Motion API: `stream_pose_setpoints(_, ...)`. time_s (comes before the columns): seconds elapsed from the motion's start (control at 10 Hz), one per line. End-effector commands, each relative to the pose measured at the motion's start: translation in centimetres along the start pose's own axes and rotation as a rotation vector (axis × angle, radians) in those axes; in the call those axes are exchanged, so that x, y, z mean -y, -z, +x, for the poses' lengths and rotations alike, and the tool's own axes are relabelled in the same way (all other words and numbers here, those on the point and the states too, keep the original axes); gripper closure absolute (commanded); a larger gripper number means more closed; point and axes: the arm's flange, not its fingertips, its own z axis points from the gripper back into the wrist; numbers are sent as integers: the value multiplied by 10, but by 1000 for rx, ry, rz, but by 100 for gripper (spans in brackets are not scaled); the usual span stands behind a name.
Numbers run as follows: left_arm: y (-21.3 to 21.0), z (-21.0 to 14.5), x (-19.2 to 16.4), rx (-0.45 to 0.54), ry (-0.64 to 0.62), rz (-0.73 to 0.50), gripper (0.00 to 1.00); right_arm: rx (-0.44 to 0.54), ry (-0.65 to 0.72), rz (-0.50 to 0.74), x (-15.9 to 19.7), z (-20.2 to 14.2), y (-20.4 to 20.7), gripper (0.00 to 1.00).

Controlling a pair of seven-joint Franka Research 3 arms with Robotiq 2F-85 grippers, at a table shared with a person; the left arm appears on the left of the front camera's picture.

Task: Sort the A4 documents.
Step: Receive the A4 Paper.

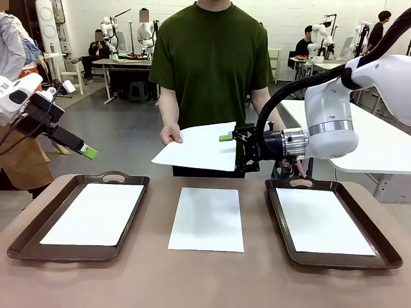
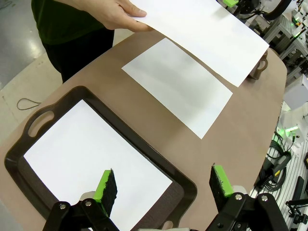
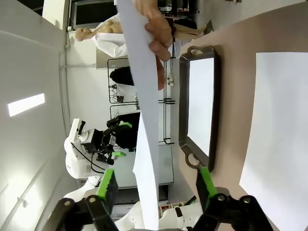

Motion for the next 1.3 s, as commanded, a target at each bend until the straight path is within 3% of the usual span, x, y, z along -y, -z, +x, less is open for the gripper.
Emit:
stream_pose_setpoints(0.0, 0, -1, 0, -3, 18, 8, 0, 29, -36, 23, 2, -2, 3, 33)
stream_pose_setpoints(0.1, 0, -1, 0, -3, 18, 8, 0, 34, -39, 22, 2, -2, 3, 36)
stream_pose_setpoints(0.2, 0, -1, 0, -3, 18, 8, 0, 35, -44, 20, 3, -2, 3, 51)
stream_pose_setpoints(0.3, 0, -1, 0, -3, 18, 8, 0, 40, -43, 21, 4, -1, 2, 54)
stream_pose_setpoints(0.4, 0, -1, 0, -3, 18, 8, 0, 45, -46, 23, 3, 0, 1, 70)
stream_pose_setpoints(0.5, 0, -1, 0, -3, 18, 8, 0, 48, -52, 25, 1, 2, 1, 73)
stream_pose_setpoints(0.6, 0, -1, 0, -3, 18, 8, 0, 46, -47, 28, 2, 2, 1, 88)
stream_pose_setpoints(0.8, 0, -1, 0, -3, 18, 8, 0, 35, -47, 37, 2, 2, 3, 100)
stream_pose_setpoints(1.2, 0, -1, 0, -3, 18, 8, 0, 15, -70, 32, 1, 1, 4, 100)
